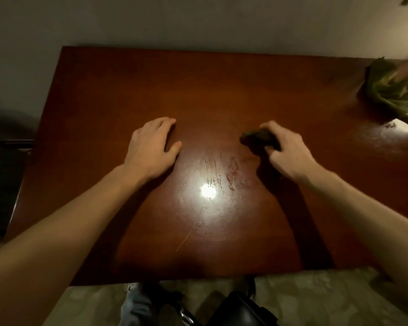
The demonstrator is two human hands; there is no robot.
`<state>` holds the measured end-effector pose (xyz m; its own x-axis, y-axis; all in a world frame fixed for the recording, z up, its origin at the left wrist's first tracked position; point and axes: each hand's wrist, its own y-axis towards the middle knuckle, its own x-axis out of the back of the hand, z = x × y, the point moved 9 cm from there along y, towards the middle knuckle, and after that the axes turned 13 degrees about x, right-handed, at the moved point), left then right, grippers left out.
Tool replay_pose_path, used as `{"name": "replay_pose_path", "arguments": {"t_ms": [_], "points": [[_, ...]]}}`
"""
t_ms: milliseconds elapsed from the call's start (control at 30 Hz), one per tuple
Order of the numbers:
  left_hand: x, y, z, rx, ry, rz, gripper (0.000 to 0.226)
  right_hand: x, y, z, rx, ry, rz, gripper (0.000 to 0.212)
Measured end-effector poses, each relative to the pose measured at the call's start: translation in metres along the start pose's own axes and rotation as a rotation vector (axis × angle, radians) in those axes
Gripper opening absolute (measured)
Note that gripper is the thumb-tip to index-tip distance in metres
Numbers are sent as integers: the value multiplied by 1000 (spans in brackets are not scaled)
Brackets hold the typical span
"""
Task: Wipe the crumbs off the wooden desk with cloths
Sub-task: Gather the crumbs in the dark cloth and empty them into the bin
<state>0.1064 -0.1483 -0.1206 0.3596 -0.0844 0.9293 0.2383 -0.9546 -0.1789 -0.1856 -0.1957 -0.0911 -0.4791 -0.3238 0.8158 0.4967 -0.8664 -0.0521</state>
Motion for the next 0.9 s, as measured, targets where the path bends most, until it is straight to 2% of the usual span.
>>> {"name": "replay_pose_path", "arguments": {"t_ms": [100, 267, 367, 467, 533, 600, 667, 767, 833, 900], "points": [[-9, -4, 7, -26, 3, 8, 64, -24, -15, 0, -41, -106, 4, 51], [-12, -6, 9, -26, -93, 44, 61, -76, -21, 51, 0, -131, -37, 57], [-7, -8, 10, 8, -200, 59, 56, -108, -22, 90, 5, -101, -24, 57], [3, -12, 16, 47, -301, 83, 52, -138, -20, 140, 132, -18, -30, 52], [5, -15, 24, 43, -286, 139, 54, -147, -17, 156, 166, 32, -48, 48], [5, -19, 33, 3, -203, 207, 59, -125, -12, 141, 12, 126, -180, 44], [4, -23, 38, -64, -121, 207, 62, -85, -12, 105, -178, 196, -337, 46], [-3, -28, 33, -123, -66, 136, 62, -4, -12, 40, -293, 108, -542, 45], [-13, -32, 28, -98, -46, 70, 62, 37, -12, -13, -395, 42, -587, 45], [-22, -34, 24, -49, -27, 4, 64, 52, -11, -58, -471, 15, -528, 45]]}}
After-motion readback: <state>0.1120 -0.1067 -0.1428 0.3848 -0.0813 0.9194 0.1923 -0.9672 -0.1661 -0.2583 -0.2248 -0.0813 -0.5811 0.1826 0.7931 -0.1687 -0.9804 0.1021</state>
